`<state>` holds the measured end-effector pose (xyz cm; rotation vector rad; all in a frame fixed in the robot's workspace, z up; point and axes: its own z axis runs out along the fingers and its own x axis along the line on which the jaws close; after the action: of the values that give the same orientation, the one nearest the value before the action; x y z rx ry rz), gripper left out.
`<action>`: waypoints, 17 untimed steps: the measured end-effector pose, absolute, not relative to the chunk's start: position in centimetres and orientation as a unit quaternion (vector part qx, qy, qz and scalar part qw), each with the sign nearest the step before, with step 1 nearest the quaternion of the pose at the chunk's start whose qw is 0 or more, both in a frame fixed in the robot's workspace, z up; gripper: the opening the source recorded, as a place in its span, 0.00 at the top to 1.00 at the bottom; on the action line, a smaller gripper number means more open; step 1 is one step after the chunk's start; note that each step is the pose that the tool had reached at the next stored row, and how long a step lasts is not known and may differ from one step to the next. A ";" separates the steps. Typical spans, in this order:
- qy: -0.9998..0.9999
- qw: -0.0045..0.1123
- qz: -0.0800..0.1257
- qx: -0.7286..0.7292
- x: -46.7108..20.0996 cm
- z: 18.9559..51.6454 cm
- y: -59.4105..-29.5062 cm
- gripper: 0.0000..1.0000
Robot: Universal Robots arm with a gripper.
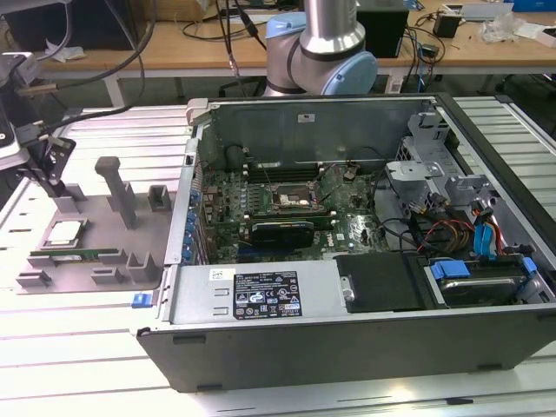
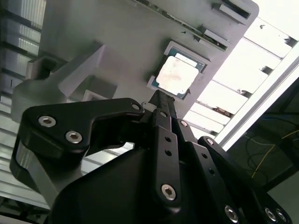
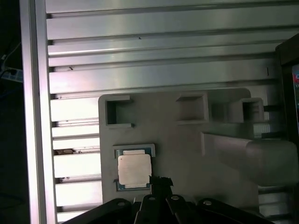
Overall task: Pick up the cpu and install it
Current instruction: 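Pick up the cpu and move it towards the insertion slot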
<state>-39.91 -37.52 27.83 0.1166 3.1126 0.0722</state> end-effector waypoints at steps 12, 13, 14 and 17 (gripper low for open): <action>0.999 0.013 0.023 0.037 -40.9 24.7 -37.5 0.89; 0.999 0.013 0.023 0.037 -41.0 24.5 -37.5 0.89; 0.999 0.013 0.023 0.037 -41.1 24.2 -37.5 0.89; 0.999 0.013 0.023 0.037 -41.4 23.6 -37.5 0.89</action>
<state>-41.39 -37.52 23.57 0.1165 3.1121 0.0722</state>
